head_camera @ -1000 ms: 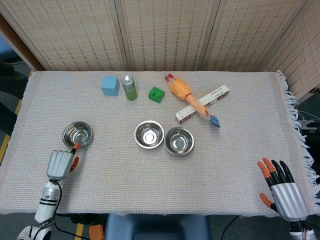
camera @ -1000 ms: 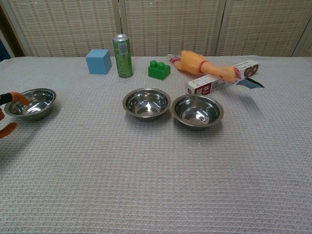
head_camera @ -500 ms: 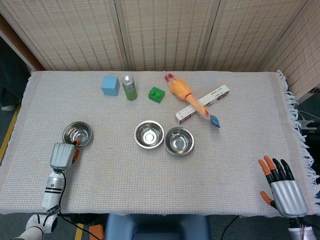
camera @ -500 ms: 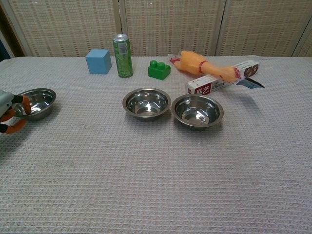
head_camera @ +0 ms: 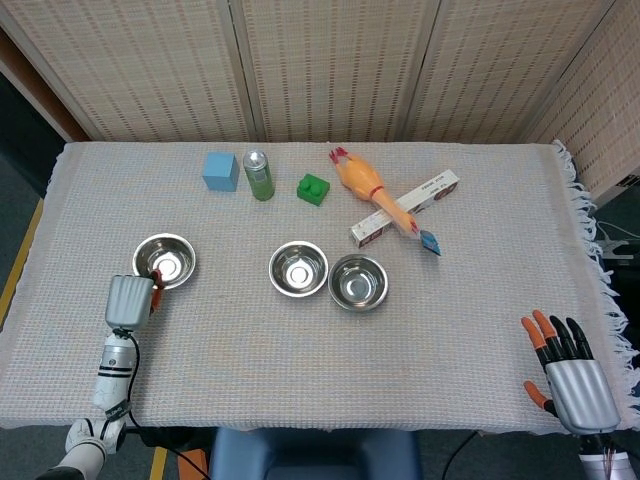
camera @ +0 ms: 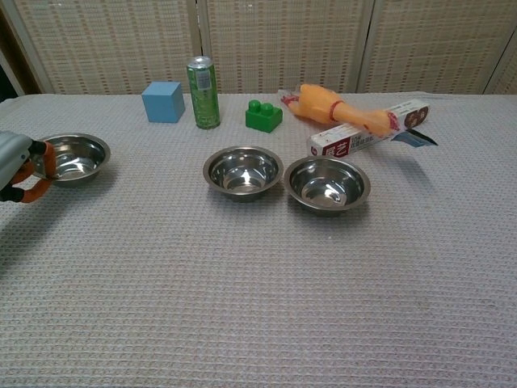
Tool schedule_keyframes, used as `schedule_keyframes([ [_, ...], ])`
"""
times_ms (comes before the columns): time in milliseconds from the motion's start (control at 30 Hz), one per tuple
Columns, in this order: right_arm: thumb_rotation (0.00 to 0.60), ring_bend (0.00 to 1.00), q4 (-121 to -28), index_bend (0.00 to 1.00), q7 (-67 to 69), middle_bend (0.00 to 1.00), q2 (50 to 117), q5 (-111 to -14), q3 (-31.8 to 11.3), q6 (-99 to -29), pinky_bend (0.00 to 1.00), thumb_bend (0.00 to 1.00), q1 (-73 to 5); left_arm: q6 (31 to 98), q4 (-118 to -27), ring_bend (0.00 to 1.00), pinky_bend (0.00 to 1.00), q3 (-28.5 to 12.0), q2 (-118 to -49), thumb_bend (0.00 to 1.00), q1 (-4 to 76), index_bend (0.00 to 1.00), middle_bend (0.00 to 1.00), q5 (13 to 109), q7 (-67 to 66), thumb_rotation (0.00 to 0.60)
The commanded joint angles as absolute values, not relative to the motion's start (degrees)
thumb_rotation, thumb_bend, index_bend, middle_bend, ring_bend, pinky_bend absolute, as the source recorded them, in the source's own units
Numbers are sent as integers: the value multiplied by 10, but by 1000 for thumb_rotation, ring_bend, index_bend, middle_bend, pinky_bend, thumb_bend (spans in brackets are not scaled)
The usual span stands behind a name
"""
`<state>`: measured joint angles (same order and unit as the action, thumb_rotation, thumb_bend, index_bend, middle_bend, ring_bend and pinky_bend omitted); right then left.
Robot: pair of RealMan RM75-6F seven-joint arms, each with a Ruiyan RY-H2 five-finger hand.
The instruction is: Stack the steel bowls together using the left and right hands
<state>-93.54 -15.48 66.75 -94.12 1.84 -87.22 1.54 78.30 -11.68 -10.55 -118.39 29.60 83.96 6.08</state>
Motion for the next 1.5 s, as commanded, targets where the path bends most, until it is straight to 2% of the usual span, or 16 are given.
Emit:
schedule_keyframes([
  [33, 600, 0, -936, 0, -154, 0, 667, -941, 19, -872, 0, 128, 15, 808, -114, 1000, 1000, -109, -1193, 653, 310, 781, 1000, 835, 78, 600],
  [267, 600, 0, -937, 0, -146, 0, 663, -940, 18, -876, 0, 128, 16, 842, -141, 1000, 1000, -118, -1217, 657, 351, 785, 1000, 828, 87, 600],
  [433, 600, 0, -938, 0, -144, 0, 661, -934, 18, -870, 0, 128, 14, 855, -169, 1000, 1000, -107, -1246, 656, 378, 785, 1000, 841, 65, 600],
  [733, 600, 0, -940, 0, -130, 0, 653, -927, 17, -867, 0, 128, 13, 839, -172, 1000, 1000, -87, -1300, 658, 416, 786, 1000, 859, 16, 600],
  [1033, 600, 0, -942, 0, -120, 0, 647, -921, 16, -866, 0, 128, 13, 820, -215, 1000, 1000, -71, -1300, 652, 427, 765, 1000, 865, -27, 600],
  [1100, 600, 0, -943, 0, -119, 0, 646, -924, 17, -867, 0, 128, 13, 804, -218, 1000, 1000, -67, -1300, 636, 428, 694, 1000, 863, -39, 600],
  [1267, 600, 0, -942, 0, -116, 0, 644, -928, 19, -870, 0, 128, 13, 769, -217, 1000, 1000, -68, -1300, 564, 428, 336, 1000, 852, -51, 600],
  [1367, 600, 0, -940, 0, -114, 0, 646, -931, 19, -871, 0, 128, 12, 766, -218, 1000, 1000, -75, -1300, 523, 428, 169, 1000, 845, -43, 600],
  [1500, 600, 0, -927, 0, -116, 0, 659, -944, 15, -884, 0, 128, 11, 795, -228, 1000, 1000, -77, -1294, 487, 426, 34, 1000, 851, -23, 600],
])
